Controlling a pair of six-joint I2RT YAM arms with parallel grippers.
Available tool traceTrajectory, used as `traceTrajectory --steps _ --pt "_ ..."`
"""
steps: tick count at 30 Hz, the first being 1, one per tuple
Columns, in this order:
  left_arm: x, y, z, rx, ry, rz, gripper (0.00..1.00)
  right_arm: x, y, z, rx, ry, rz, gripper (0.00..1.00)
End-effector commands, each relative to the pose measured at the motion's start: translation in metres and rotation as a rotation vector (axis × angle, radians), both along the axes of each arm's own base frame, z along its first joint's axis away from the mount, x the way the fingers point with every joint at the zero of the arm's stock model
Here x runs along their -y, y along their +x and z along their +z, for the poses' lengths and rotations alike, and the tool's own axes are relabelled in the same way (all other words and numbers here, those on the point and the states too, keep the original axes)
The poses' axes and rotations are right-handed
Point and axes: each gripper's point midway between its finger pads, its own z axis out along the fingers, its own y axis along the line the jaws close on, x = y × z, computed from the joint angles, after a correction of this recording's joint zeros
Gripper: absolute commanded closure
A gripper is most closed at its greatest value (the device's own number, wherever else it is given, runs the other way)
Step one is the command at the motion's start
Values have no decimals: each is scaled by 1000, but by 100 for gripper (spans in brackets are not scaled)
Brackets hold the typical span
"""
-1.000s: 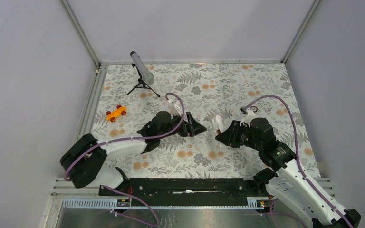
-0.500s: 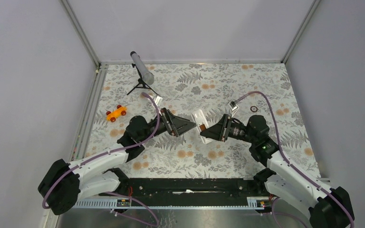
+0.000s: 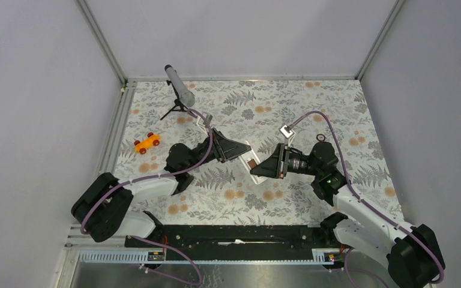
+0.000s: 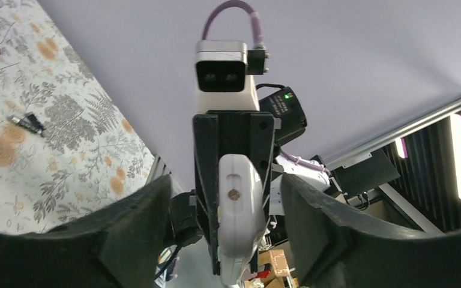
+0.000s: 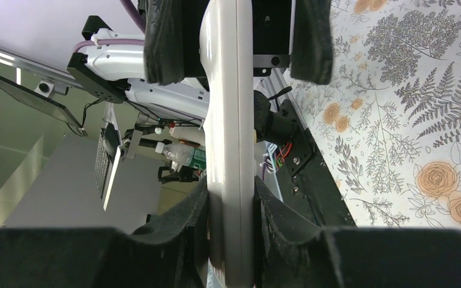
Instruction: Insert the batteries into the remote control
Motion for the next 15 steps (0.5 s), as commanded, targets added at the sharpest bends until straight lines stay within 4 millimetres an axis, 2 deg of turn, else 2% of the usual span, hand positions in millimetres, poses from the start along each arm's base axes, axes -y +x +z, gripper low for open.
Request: traceTrajectory --steps 1,9,15 --pt "-3 -14 42 87 -159 -53 38 -3 0 14 33 62 25 96" --pt "-4 -8 17 57 -38 13 45 -2 16 7 -12 59 -70 97" --pt "-5 -5 18 70 -22 40 66 -2 17 2 -42 67 -83 97"
